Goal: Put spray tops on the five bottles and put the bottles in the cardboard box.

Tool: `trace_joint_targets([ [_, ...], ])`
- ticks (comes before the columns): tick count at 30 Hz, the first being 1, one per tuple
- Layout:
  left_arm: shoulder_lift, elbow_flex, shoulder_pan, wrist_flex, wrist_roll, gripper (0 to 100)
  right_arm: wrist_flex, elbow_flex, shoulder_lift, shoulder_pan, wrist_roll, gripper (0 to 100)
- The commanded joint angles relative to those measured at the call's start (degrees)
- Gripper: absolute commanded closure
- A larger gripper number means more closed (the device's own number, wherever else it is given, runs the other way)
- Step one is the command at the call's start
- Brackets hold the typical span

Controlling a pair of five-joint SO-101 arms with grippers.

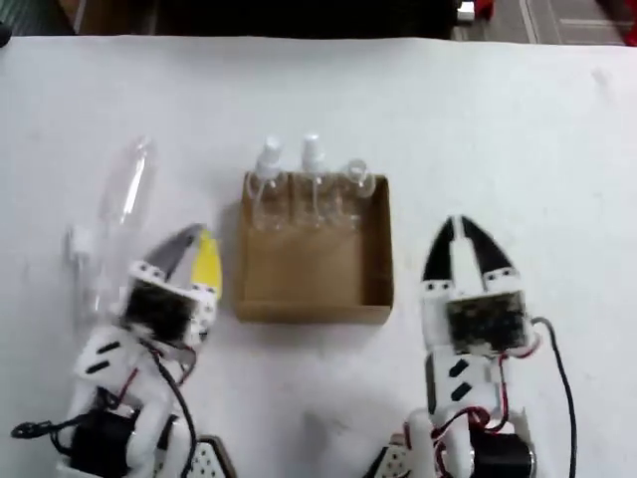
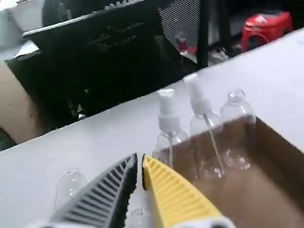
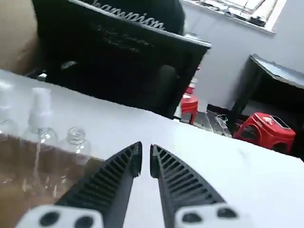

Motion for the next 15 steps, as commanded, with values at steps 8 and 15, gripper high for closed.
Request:
trace_joint_targets([
  [8, -0.1, -3.3, -10.6, -1.7, 10.2, 98, 16.8, -17.8, 11.5, -18.3, 3.2, 98.2],
  [15, -0.1, -3.3, -17.5, -2.1, 11.4, 98, 32.5, -28.0, 33.9, -34.9, 9.9, 98.2],
])
